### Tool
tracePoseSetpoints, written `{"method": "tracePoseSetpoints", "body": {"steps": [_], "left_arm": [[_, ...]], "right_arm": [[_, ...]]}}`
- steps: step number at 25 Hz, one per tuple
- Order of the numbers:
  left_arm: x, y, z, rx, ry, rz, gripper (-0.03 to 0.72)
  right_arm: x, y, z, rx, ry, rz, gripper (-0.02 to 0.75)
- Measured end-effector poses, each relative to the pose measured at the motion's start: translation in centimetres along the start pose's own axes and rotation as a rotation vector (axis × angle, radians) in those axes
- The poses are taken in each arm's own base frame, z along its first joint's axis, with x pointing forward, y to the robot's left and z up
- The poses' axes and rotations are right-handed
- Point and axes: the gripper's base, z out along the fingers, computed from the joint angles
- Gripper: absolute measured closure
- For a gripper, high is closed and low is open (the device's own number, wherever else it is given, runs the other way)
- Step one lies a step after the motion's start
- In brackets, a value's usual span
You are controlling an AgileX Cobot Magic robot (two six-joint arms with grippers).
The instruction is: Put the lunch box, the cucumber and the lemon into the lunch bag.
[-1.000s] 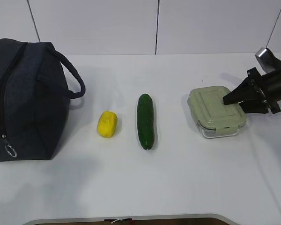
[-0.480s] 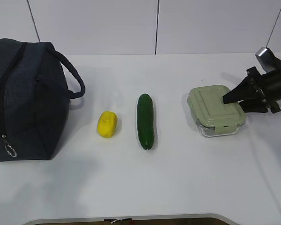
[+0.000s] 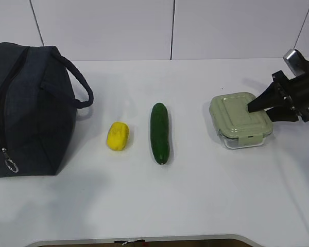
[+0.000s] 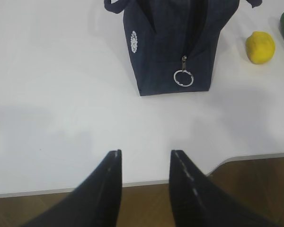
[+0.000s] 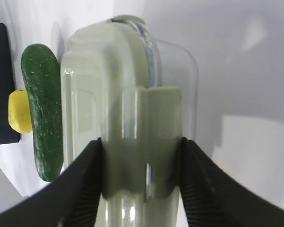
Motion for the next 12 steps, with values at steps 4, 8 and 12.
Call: {"method": "tracePoseSetpoints", "body": {"steps": [4,8,12], "left_arm": [[0.0,0.0,0.0,0.0,0.0,0.0,0.446],[0.0,0.0,0.0,0.0,0.0,0.0,0.446],[0.0,0.0,0.0,0.0,0.0,0.0,0.446]], "right_arm": [[0.02,0.19,-0.32,0.021,0.0,-0.008,0.37],[0.0,0.18,-0.32,0.022,-0.001,-0.005,0.37],[0.0,0.18,-0.32,0.022,-0.002,-0.004,0.37]]}}
